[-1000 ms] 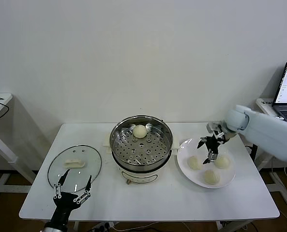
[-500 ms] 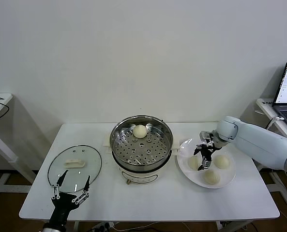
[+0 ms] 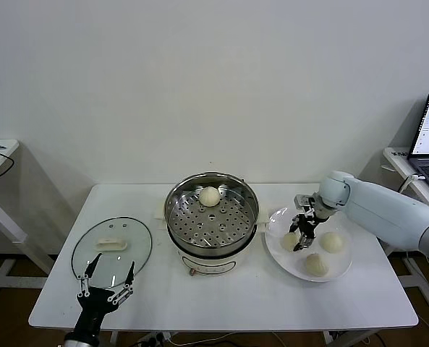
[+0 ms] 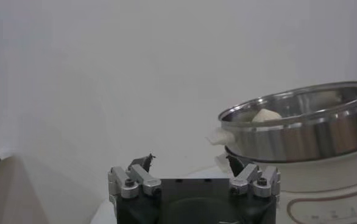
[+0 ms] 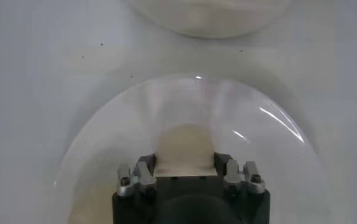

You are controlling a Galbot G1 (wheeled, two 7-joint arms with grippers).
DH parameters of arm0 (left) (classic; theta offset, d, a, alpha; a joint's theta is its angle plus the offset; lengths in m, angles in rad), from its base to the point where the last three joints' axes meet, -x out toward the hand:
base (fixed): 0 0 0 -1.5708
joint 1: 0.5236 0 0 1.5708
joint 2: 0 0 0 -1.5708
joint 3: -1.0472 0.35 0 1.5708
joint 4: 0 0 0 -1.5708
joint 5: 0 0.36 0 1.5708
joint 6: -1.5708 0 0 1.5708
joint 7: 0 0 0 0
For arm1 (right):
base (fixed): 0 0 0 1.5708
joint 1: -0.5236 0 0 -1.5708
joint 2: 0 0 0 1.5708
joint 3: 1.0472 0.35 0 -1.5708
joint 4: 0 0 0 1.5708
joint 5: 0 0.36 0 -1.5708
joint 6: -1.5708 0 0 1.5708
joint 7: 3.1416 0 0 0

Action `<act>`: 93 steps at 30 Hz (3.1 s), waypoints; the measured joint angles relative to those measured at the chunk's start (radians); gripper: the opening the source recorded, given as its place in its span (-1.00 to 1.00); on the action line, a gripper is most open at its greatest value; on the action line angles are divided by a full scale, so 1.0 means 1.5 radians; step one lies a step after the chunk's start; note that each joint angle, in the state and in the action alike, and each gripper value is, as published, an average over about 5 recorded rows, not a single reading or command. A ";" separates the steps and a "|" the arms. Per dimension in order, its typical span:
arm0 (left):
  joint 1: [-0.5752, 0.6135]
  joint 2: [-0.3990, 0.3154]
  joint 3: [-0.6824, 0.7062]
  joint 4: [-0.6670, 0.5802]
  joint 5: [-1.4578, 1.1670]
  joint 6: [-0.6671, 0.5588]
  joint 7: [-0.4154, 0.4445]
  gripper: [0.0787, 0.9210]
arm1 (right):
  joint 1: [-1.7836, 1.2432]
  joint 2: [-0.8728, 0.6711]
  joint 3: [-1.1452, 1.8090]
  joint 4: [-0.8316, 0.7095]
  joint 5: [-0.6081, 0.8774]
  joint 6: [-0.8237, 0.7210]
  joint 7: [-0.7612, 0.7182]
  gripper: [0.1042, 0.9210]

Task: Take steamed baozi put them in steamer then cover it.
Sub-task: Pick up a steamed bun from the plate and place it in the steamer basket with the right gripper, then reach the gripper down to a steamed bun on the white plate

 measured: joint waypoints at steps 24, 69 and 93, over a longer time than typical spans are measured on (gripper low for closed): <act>-0.020 0.005 0.014 0.021 0.000 -0.010 0.001 0.77 | 0.347 0.152 -0.162 0.126 0.140 -0.009 -0.085 0.32; -0.015 0.001 0.006 0.021 0.000 -0.018 -0.003 0.77 | 0.212 0.434 -0.202 -0.012 0.232 -0.102 0.087 0.76; 0.006 0.008 0.008 -0.007 0.000 -0.003 -0.005 0.77 | 0.293 0.009 -0.190 0.134 0.100 0.018 -0.059 0.76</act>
